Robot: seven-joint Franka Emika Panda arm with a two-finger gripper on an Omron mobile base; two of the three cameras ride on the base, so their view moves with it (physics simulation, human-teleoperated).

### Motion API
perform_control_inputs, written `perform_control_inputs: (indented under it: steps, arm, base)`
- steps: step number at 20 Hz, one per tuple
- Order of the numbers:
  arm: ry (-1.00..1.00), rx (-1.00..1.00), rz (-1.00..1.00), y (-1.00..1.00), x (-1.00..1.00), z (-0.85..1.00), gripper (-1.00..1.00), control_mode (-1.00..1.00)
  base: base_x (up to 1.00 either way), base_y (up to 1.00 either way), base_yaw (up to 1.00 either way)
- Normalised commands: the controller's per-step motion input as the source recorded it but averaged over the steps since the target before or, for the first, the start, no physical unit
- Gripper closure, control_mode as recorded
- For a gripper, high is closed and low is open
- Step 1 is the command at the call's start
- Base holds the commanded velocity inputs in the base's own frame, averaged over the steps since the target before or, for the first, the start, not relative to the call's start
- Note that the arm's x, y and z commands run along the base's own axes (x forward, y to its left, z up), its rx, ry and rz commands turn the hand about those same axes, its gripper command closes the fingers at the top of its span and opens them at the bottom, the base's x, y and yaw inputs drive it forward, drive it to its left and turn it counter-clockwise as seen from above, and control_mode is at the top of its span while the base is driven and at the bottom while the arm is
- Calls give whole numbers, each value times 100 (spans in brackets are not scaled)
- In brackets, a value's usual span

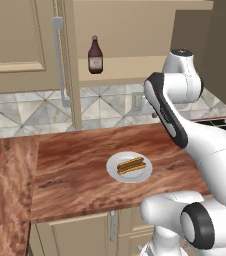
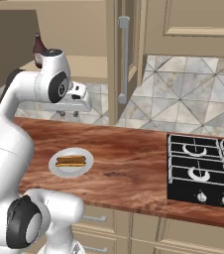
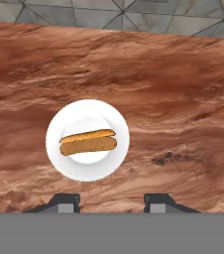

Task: Move the hot dog bun to the plate on the dining table and place the condiment next to that plate. Then navigate to the fridge and take the sausage and place it on the plate as well.

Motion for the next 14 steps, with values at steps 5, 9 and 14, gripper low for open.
perform_control_inputs:
  steps: [5, 9, 14]
  arm:
    - [-1, -1, 1, 3, -28, -5, -100, -100]
    - [5, 0, -9, 19, -32, -28, -100, -100]
    - [1, 13, -39, 23, -6, -62, -100, -100]
  base:
    - [0, 0, 0]
    - [0, 0, 0]
    - [0, 0, 0]
